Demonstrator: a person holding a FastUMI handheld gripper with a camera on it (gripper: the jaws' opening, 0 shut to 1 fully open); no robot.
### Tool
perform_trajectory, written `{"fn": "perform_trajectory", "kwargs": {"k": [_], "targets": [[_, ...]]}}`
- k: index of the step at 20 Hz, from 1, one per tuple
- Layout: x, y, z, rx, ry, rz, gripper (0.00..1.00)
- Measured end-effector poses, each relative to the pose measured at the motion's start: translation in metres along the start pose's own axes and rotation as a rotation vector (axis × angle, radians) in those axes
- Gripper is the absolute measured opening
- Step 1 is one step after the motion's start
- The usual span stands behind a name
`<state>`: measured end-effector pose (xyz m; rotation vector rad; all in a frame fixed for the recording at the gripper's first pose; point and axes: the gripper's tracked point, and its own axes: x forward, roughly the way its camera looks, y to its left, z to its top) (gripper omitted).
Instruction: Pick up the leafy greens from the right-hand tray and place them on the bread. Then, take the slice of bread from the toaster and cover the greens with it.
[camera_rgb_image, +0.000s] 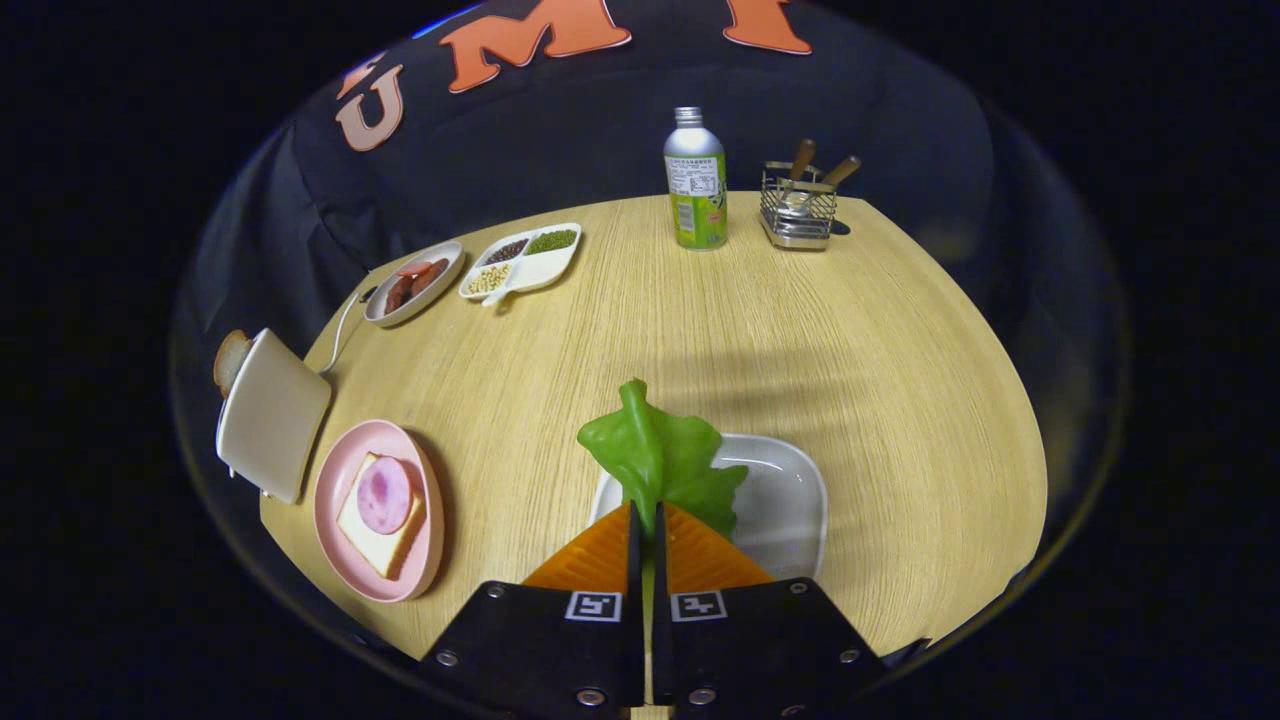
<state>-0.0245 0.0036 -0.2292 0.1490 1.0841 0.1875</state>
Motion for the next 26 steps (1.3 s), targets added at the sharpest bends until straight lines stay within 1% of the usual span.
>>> {"fn": "perform_trajectory", "kwargs": {"k": [3, 7, 15, 26], "targets": [[-0.013, 0.025, 0.014, -0.014, -0.045, 0.060, 0.04], [-0.025, 0.055, 0.024, -0.056, -0.077, 0.118, 0.04], [-0.026, 0.117, 0.021, -0.126, -0.068, 0.240, 0.03], [-0.013, 0.188, 0.006, -0.236, -0.020, 0.320, 0.04]]}}
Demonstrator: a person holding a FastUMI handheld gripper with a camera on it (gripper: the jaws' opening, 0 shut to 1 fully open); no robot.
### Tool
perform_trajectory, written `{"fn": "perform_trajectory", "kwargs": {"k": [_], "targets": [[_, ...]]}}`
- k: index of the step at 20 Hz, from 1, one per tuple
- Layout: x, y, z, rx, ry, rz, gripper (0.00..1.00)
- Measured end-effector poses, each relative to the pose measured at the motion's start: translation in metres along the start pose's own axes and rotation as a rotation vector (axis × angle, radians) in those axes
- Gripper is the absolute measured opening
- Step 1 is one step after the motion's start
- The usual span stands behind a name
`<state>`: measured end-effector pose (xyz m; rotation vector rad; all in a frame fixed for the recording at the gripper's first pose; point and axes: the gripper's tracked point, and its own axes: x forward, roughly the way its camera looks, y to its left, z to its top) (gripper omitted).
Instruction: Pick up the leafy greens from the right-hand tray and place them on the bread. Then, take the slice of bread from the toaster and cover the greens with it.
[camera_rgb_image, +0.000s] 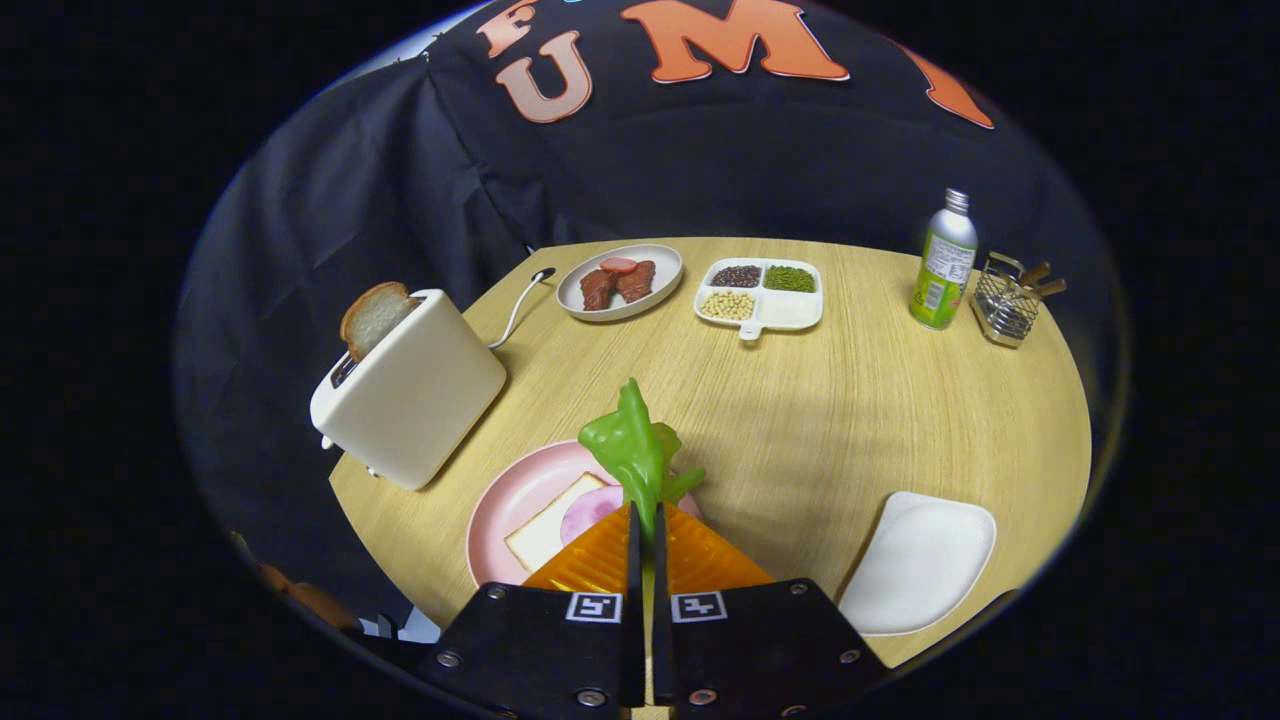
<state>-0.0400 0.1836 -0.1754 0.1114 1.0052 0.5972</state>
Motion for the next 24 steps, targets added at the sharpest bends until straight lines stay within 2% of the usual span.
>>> {"fn": "perform_trajectory", "kwargs": {"k": [4, 7, 15, 21, 22, 24], "targets": [[0.017, 0.014, -0.011, -0.042, 0.047, -0.004, 0.03], [0.025, 0.030, -0.015, -0.044, 0.070, 0.034, 0.04], [0.046, 0.045, -0.036, -0.081, 0.151, 0.024, 0.05], [0.052, 0.049, -0.052, -0.130, 0.214, -0.003, 0.19], [0.052, 0.049, -0.052, -0.129, 0.215, -0.006, 0.26], [0.050, 0.050, -0.050, -0.128, 0.217, -0.011, 0.30]]}}
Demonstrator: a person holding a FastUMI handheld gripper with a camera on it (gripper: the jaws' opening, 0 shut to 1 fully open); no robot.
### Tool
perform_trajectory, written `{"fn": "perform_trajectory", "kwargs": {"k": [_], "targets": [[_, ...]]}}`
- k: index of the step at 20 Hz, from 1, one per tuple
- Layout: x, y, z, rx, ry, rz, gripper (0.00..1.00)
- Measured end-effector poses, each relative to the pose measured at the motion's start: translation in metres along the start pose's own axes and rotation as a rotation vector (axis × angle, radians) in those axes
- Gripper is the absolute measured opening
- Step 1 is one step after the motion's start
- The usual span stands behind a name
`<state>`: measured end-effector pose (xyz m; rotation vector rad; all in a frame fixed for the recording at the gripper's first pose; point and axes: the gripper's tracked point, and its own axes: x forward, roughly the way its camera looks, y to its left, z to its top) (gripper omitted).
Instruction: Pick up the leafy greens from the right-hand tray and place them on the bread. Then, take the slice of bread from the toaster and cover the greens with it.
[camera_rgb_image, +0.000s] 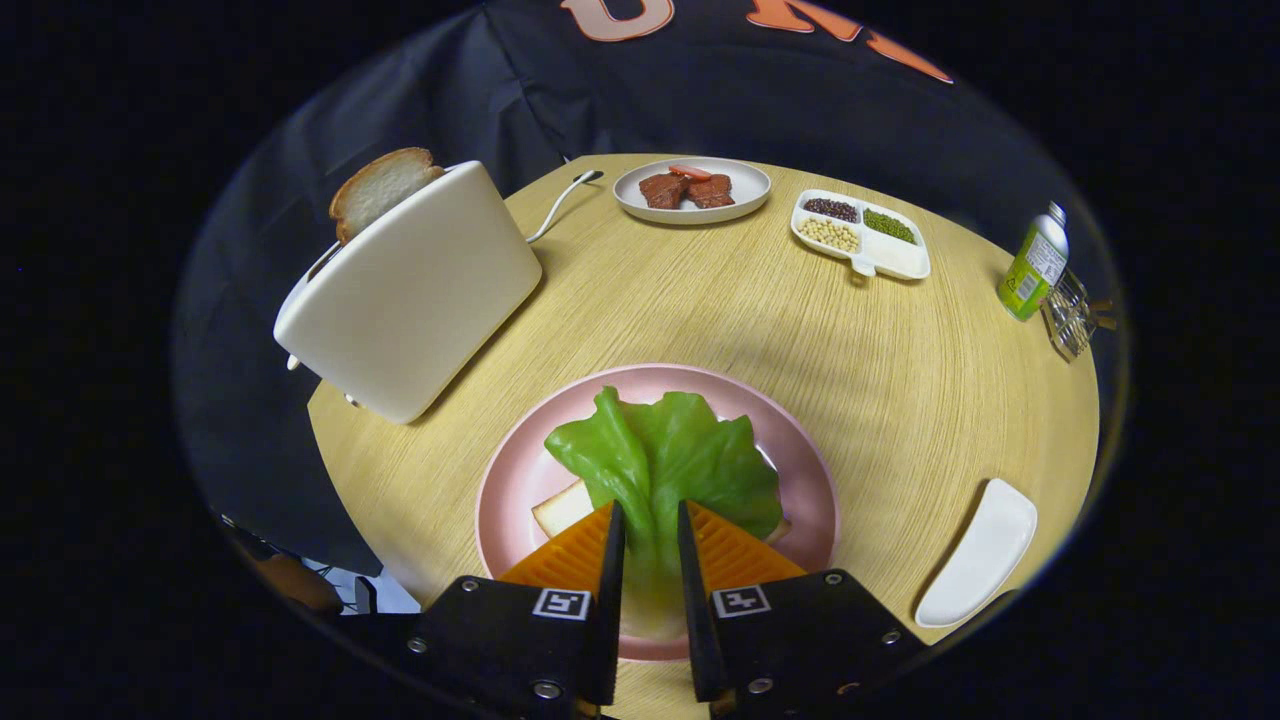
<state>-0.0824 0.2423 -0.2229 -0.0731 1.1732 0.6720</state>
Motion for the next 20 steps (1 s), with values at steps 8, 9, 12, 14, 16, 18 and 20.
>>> {"fn": "perform_trajectory", "kwargs": {"k": [8, 9, 12, 14, 16, 18, 20], "targets": [[-0.018, 0.028, 0.023, 0.034, -0.034, 0.065, 0.44], [-0.021, 0.032, 0.027, 0.032, -0.041, 0.069, 0.47], [-0.028, 0.046, 0.042, 0.042, -0.061, 0.097, 0.58], [-0.033, 0.057, 0.052, 0.059, -0.070, 0.129, 0.61], [-0.038, 0.064, 0.064, 0.055, -0.087, 0.137, 0.69], [-0.043, 0.073, 0.075, 0.049, -0.100, 0.153, 0.77], [-0.048, 0.085, 0.086, 0.046, -0.111, 0.176, 0.85]]}}
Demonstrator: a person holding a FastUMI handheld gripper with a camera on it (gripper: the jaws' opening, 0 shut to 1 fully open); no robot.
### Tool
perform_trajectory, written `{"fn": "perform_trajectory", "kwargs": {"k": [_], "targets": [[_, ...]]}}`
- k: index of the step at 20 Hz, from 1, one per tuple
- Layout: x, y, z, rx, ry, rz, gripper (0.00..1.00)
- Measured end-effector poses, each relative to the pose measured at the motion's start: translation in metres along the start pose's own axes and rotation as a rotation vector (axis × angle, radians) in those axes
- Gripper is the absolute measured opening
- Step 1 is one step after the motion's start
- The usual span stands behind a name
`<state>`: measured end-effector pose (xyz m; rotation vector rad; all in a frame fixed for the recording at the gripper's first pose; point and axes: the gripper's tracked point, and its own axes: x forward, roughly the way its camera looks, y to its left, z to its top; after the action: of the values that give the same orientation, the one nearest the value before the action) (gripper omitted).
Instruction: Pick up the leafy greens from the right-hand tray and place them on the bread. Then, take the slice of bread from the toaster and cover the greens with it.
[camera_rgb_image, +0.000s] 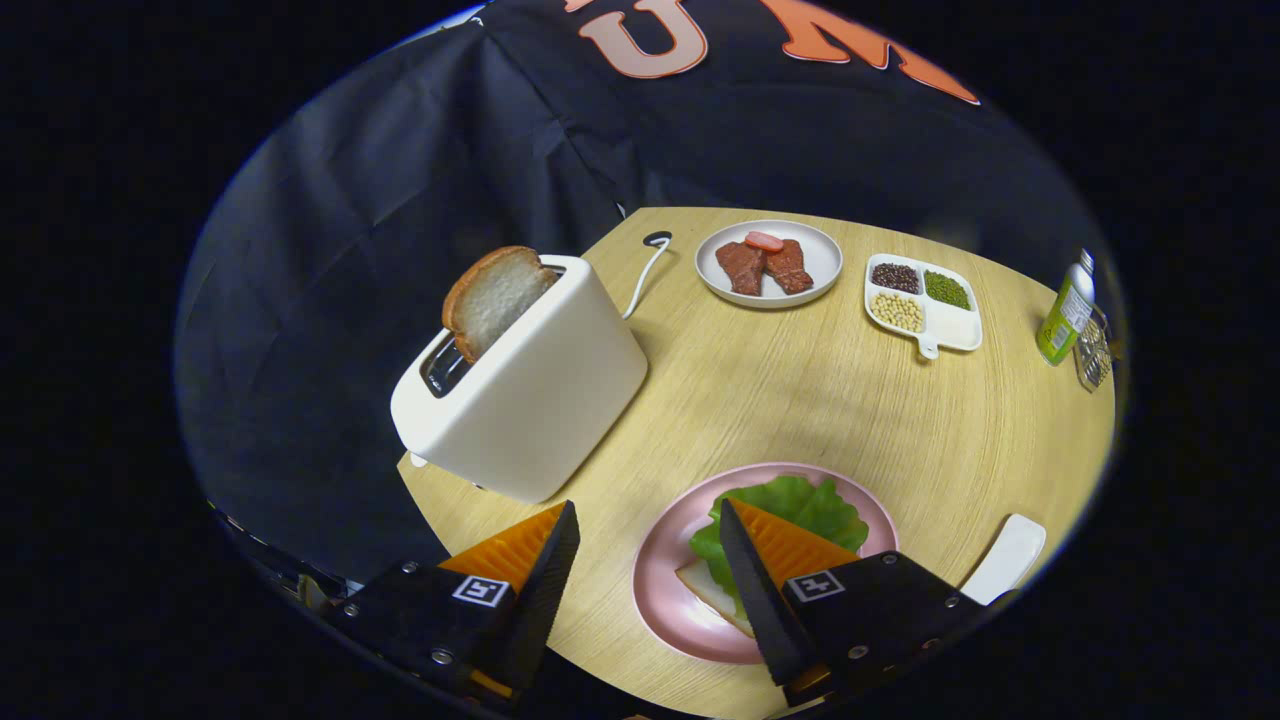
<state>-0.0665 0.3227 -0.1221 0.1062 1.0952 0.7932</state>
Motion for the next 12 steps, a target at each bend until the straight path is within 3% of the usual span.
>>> {"fn": "perform_trajectory", "kwargs": {"k": [4, 12], "targets": [[-0.005, 0.019, 0.026, -0.007, -0.026, 0.021, 0.95], [0.002, 0.057, 0.076, 0.006, -0.041, 0.059, 0.96]]}}
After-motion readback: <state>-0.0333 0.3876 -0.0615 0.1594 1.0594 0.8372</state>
